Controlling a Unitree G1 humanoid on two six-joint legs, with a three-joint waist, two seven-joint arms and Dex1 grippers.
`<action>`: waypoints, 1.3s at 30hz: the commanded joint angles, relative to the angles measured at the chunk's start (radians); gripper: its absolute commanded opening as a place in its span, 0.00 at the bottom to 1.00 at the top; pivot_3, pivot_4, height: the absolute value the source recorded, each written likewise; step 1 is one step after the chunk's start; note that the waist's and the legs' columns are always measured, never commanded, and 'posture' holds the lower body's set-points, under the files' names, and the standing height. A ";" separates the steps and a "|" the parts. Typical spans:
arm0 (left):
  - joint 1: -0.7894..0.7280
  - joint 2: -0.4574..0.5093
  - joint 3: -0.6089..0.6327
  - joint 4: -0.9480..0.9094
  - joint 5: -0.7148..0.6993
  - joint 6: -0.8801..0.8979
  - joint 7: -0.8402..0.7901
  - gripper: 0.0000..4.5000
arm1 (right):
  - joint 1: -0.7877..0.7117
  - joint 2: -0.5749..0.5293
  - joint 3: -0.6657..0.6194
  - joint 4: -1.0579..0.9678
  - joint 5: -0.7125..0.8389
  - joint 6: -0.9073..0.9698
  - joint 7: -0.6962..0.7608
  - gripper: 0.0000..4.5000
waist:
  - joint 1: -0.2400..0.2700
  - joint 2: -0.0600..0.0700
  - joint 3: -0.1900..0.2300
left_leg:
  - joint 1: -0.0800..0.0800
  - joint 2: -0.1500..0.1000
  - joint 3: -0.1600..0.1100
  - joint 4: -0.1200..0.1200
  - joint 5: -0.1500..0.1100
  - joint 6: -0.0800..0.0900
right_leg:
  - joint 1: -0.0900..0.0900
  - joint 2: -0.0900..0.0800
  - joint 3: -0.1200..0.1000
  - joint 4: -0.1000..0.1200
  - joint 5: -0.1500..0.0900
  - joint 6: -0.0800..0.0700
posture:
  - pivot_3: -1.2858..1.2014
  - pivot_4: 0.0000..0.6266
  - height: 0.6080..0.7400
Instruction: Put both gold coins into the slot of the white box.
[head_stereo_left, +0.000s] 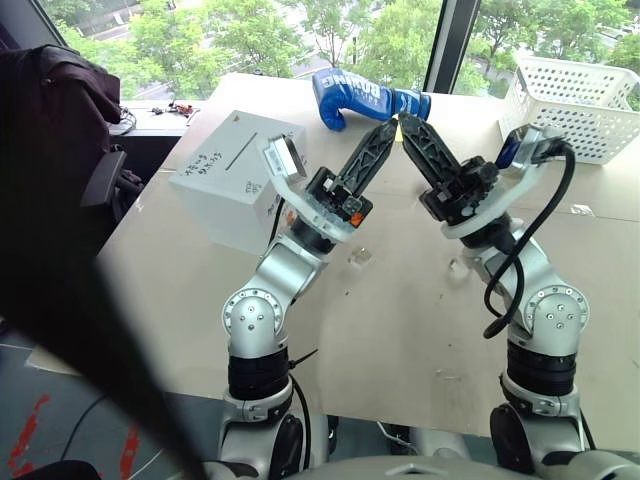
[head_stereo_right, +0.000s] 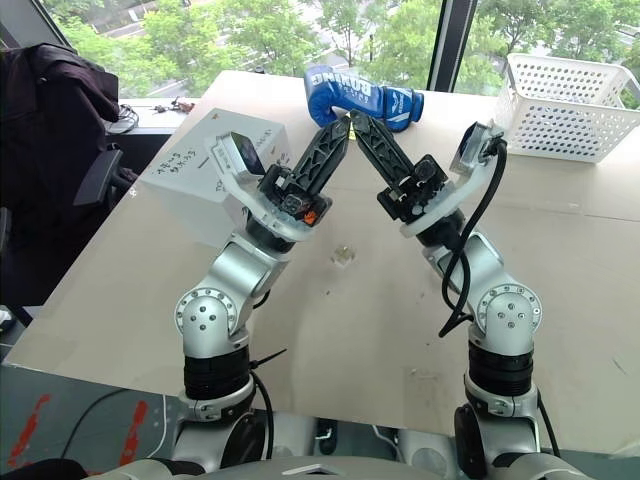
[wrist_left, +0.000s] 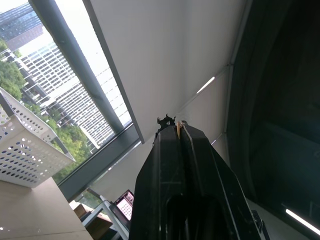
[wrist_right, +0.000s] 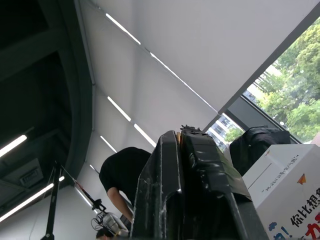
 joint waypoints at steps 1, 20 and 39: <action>-0.001 -0.001 -0.021 -0.020 -0.001 0.000 -0.006 0.00 | -0.025 -0.003 0.007 -0.056 -0.023 -0.022 0.012 0.40 | 0.000 0.000 0.000 | 0.000 0.000 0.000 0.000 0.000 0.000 | 0.000 0.000 0.000 0.000 0.000 0.000 | 0.52 0.24 0.73; -0.236 0.319 0.100 -0.150 0.210 -0.015 0.174 0.00 | -0.051 -0.359 0.013 0.088 -0.473 -0.072 0.379 0.83 | -0.001 0.001 0.003 | -0.009 0.000 0.000 0.000 -0.001 0.002 | -0.007 0.002 -0.001 -0.004 0.003 0.004 | 0.52 0.24 0.73; -0.138 0.947 0.230 -0.214 0.312 0.391 0.441 0.00 | -0.237 -0.411 0.111 0.216 -0.753 -0.176 0.800 0.83 | 0.004 -0.005 0.013 | -0.010 -0.001 0.000 -0.001 0.001 -0.003 | -0.008 -0.003 -0.003 -0.006 0.002 0.006 | 0.52 0.24 0.73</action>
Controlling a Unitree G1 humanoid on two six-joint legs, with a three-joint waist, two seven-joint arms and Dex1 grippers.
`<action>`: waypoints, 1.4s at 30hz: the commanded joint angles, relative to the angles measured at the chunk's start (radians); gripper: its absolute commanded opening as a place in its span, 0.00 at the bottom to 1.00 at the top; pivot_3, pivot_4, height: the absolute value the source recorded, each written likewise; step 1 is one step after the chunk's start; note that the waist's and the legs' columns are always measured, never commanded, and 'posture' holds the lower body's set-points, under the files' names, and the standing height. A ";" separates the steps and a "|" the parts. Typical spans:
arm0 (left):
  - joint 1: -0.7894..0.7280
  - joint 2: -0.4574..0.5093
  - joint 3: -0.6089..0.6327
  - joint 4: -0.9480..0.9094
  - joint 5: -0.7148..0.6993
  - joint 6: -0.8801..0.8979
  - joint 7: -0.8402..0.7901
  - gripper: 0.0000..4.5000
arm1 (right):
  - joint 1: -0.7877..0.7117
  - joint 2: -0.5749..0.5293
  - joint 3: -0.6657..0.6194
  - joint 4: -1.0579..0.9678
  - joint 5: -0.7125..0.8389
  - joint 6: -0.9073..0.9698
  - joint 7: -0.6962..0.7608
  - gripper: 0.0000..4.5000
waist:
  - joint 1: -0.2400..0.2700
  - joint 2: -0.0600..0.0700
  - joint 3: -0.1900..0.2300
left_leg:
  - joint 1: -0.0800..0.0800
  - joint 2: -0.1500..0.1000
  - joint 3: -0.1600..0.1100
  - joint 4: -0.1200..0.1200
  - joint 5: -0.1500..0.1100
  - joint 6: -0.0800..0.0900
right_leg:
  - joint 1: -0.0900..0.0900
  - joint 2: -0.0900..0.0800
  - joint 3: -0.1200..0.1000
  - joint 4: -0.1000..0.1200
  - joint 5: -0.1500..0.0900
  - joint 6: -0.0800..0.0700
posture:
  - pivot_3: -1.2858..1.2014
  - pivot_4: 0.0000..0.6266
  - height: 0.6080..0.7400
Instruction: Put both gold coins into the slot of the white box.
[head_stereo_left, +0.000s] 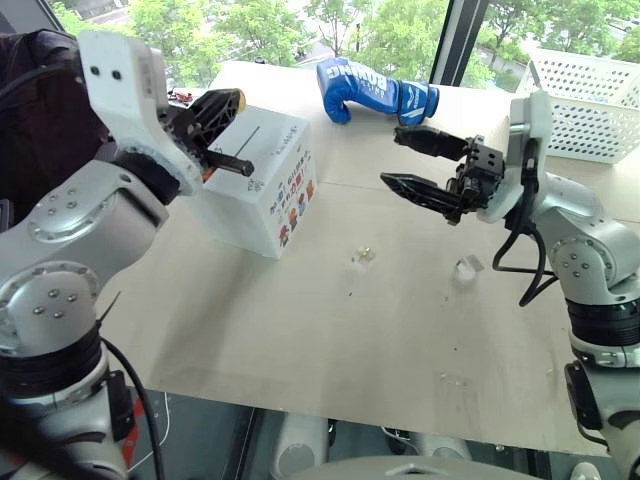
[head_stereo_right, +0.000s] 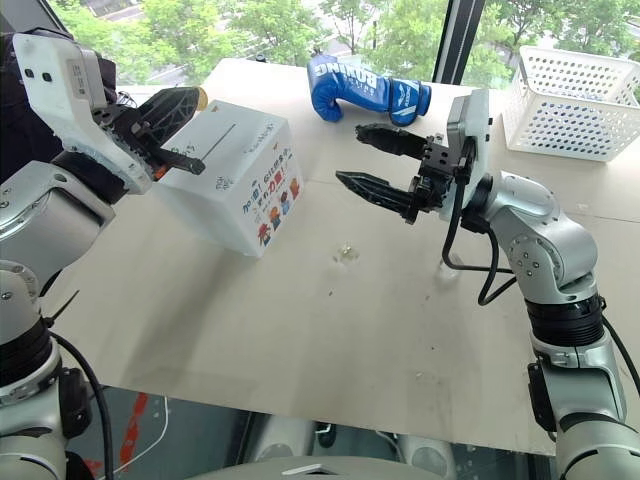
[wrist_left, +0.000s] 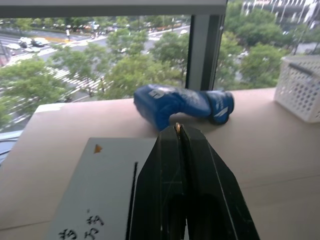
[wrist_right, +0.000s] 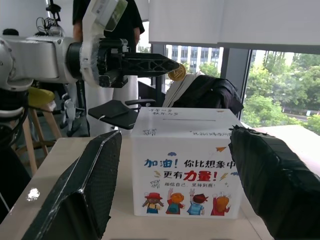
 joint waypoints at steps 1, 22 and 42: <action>-0.004 0.017 -0.008 0.010 0.059 0.033 0.008 0.00 | -0.037 0.014 -0.012 -0.006 -0.010 -0.019 0.025 0.83 | -0.002 0.000 0.000 | 0.000 0.000 0.000 0.000 0.000 0.000 | 0.000 0.000 0.000 0.000 0.000 0.000 | 0.52 0.24 0.73; -0.042 -0.059 -0.100 0.144 0.267 0.177 -0.145 0.00 | -0.024 0.039 -0.036 -0.060 -0.008 0.023 -0.001 0.83 | -0.003 0.000 0.000 | 0.001 0.000 0.001 0.002 0.000 0.000 | -0.002 -0.002 0.000 0.010 0.000 0.000 | 0.52 0.24 0.73; 0.052 -0.211 0.020 -0.107 0.174 -0.082 -0.425 0.80 | 0.106 -0.009 -0.056 -0.101 -0.020 0.035 0.011 0.84 | -0.004 0.000 0.000 | 0.001 -0.001 0.002 0.004 0.000 0.000 | -0.002 -0.007 0.001 0.012 0.000 0.000 | 0.52 0.24 0.73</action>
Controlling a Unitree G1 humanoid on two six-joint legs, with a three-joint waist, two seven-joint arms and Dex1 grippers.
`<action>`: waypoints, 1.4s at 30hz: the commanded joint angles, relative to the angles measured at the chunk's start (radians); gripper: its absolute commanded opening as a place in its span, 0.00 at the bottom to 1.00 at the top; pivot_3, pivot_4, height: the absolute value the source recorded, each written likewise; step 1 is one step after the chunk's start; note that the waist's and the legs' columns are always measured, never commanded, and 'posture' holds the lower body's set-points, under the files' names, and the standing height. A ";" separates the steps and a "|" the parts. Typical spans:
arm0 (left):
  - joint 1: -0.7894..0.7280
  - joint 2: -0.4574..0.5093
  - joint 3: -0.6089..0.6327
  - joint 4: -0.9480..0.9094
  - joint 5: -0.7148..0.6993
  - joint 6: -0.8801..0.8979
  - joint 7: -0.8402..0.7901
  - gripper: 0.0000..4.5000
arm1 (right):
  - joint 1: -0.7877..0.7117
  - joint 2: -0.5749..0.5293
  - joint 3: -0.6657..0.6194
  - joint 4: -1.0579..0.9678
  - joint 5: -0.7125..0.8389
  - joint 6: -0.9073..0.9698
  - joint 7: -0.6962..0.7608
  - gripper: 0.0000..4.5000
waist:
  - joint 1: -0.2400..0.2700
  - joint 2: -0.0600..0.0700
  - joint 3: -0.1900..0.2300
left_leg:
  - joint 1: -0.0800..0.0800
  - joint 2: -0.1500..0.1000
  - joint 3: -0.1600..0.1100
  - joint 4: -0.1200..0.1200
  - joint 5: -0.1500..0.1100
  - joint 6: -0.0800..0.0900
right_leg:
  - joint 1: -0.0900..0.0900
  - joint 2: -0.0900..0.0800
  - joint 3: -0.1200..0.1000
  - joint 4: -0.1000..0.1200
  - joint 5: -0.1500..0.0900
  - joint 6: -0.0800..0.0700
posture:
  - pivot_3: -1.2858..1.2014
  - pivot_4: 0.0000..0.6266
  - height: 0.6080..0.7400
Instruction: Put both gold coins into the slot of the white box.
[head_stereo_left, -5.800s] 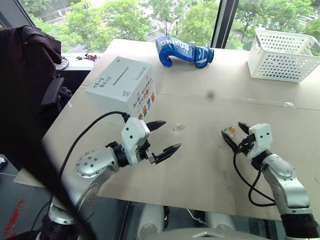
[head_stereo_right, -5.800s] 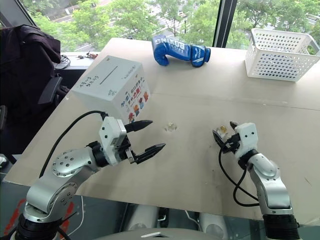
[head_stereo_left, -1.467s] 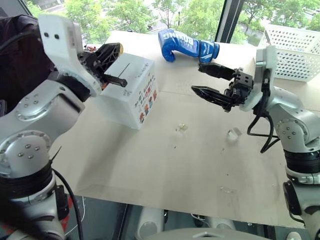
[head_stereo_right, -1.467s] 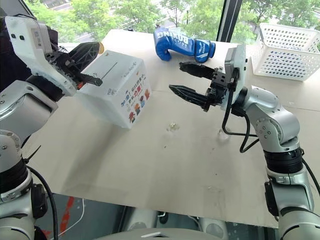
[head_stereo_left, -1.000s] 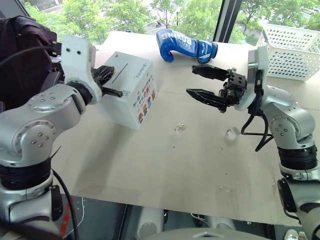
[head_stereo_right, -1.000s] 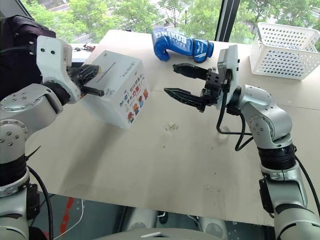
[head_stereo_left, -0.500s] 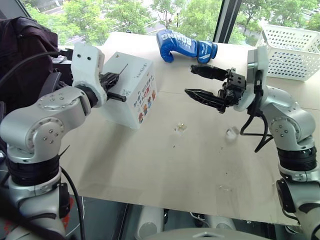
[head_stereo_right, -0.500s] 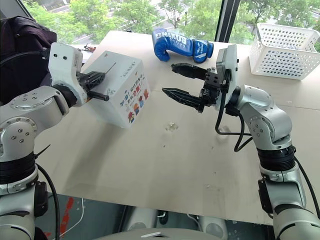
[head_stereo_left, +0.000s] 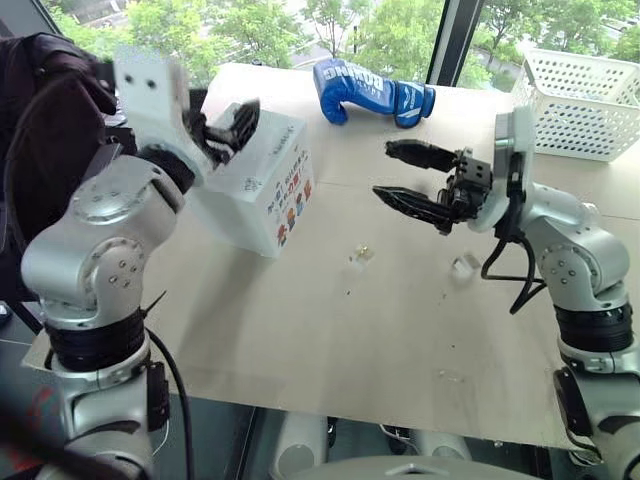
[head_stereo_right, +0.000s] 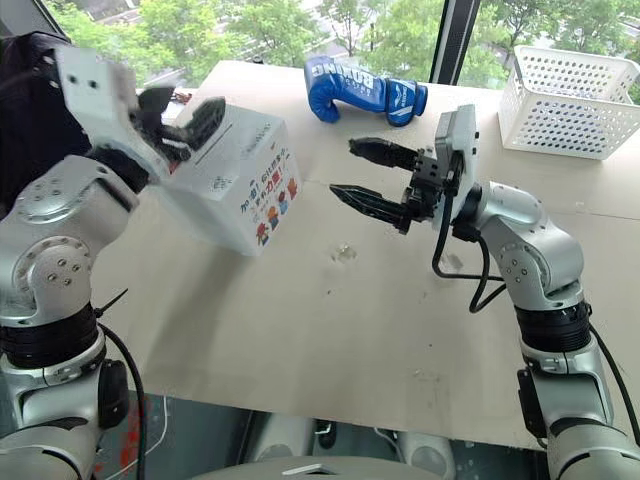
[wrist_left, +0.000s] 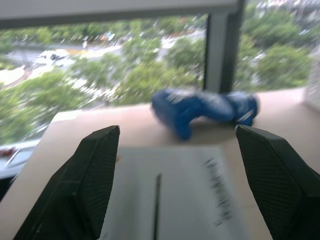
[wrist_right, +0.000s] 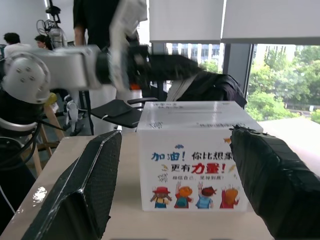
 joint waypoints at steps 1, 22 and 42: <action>0.134 0.031 0.008 -0.149 -0.140 0.058 -0.085 0.80 | 0.067 -0.062 -0.029 -0.055 -0.027 -0.017 0.033 0.84 | -0.001 0.000 0.000 | 0.001 0.000 0.000 0.000 0.000 0.000 | 0.000 0.000 0.000 0.000 0.000 0.000 | 0.52 0.24 0.73; 0.531 -0.223 -0.586 0.155 0.614 -0.623 -0.153 0.80 | 0.531 -0.194 -0.080 -0.195 -0.169 -0.135 0.056 0.84 | 0.004 0.003 -0.002 | 0.001 0.001 0.000 0.002 -0.002 0.004 | 0.000 0.000 0.002 0.002 -0.003 -0.005 | 0.52 0.24 0.73; 0.382 -0.386 -0.611 0.378 0.817 -0.683 -0.163 0.33 | 0.546 -0.214 -0.129 -0.225 -0.165 -0.130 0.010 0.84 | 0.003 0.003 -0.003 | 0.001 0.001 0.000 0.004 -0.002 0.004 | 0.000 0.006 0.001 0.003 -0.001 -0.001 | 0.52 0.24 0.73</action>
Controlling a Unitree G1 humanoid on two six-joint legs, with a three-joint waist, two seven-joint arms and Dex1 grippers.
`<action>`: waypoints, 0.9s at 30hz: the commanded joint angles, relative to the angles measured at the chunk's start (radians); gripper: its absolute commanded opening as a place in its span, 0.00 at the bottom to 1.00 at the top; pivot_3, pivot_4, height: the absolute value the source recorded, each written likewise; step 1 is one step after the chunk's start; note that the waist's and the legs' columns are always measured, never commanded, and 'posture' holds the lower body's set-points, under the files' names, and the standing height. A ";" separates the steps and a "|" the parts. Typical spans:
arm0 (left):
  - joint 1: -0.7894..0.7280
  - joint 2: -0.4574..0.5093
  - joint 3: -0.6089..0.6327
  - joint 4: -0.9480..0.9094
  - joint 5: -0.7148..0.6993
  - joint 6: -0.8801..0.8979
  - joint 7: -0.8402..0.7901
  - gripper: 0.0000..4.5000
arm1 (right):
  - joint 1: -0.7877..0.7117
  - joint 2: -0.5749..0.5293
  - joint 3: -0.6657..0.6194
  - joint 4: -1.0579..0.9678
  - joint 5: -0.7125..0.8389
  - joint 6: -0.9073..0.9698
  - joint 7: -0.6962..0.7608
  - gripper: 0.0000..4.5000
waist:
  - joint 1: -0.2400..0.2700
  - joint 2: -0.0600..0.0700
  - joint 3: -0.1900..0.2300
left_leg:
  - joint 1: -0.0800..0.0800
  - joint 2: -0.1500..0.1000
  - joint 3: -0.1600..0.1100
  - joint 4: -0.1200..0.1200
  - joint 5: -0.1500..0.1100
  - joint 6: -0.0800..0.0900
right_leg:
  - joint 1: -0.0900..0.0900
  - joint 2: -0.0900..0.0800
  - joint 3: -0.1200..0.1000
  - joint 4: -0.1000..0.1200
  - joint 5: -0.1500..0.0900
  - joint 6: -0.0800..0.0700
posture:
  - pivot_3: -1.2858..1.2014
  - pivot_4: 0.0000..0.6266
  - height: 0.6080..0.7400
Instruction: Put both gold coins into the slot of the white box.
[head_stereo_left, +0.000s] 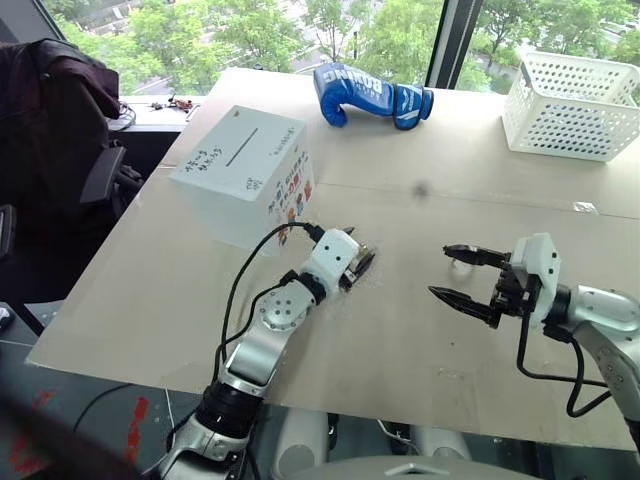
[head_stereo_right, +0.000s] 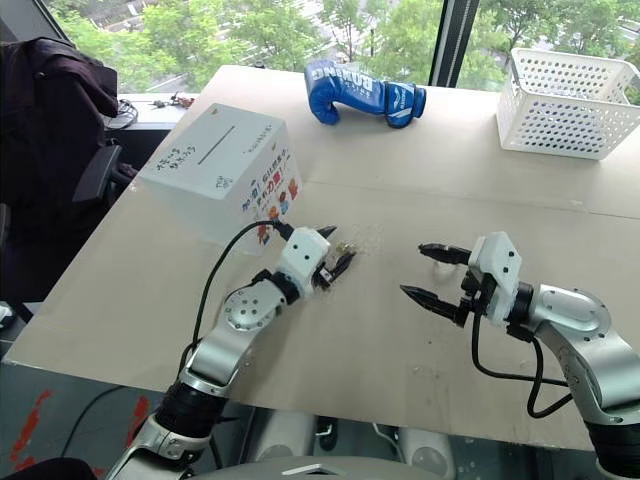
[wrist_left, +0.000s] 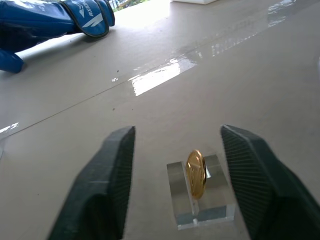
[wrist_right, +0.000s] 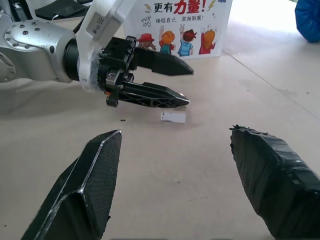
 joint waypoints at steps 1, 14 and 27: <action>0.003 -0.019 0.007 -0.021 0.021 -0.009 0.009 0.23 | -0.021 -0.008 -0.032 -0.020 0.018 -0.005 0.000 0.84 | 0.000 0.000 0.000 | 0.000 0.000 0.000 0.000 0.000 0.000 | 0.000 0.000 0.000 0.000 0.000 0.000 | 0.52 0.24 0.73; 0.019 -0.074 -0.002 -0.002 0.073 0.016 0.016 0.23 | -0.048 -0.022 -0.040 -0.002 0.025 -0.004 0.017 0.84 | 0.000 0.000 0.000 | 0.000 0.000 0.000 0.001 0.000 0.000 | 0.000 0.000 0.000 0.001 0.000 0.000 | 0.52 0.24 0.73; 0.029 -0.108 0.015 0.012 0.061 0.028 0.015 0.01 | -0.050 -0.024 -0.041 0.002 0.020 -0.007 0.015 0.84 | 0.000 0.000 0.000 | 0.000 0.000 -0.001 0.002 0.000 0.000 | 0.001 0.000 0.000 0.001 0.000 0.000 | 0.52 0.24 0.73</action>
